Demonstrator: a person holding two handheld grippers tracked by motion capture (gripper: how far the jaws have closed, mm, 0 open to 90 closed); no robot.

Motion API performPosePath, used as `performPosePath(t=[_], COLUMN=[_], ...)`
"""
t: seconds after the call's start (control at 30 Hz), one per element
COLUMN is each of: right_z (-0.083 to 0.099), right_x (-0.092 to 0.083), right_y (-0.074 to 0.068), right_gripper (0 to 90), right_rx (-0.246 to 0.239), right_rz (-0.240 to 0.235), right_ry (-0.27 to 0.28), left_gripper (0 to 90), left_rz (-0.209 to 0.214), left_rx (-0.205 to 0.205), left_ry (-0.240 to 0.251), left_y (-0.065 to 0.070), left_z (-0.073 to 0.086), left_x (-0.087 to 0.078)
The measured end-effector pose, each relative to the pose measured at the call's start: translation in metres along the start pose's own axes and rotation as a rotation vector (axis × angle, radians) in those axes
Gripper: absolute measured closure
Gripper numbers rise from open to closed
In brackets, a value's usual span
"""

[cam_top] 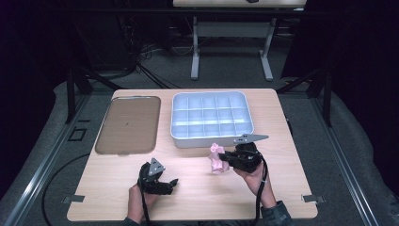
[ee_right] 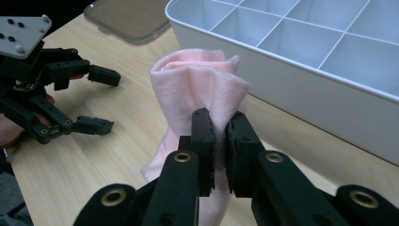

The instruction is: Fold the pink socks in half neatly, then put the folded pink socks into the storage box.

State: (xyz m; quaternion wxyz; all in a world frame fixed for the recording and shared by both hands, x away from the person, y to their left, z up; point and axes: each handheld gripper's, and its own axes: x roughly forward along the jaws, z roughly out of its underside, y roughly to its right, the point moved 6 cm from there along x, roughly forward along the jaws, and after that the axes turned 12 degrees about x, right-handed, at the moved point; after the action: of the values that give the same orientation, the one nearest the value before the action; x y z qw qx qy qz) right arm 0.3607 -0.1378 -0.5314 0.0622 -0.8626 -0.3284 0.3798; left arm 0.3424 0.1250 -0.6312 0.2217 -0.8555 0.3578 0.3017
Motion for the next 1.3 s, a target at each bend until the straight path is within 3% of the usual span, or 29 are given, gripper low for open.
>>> performPosePath(t=[0.63,1.3], right_z=[-0.02,-0.058], right_x=[-0.033,-0.064], right_y=[0.01,0.032], right_gripper=[83.4,83.3], right_rx=[-0.008,-0.012], right_rz=[0.038,0.093], right_ry=[0.08,0.175], left_gripper=[14.8,14.8], left_rz=[0.0,0.001], left_rx=[-0.001,-0.001], left_ry=[0.0,0.0], left_y=[0.0,0.0], left_z=[0.0,0.0], left_x=[0.0,0.0])
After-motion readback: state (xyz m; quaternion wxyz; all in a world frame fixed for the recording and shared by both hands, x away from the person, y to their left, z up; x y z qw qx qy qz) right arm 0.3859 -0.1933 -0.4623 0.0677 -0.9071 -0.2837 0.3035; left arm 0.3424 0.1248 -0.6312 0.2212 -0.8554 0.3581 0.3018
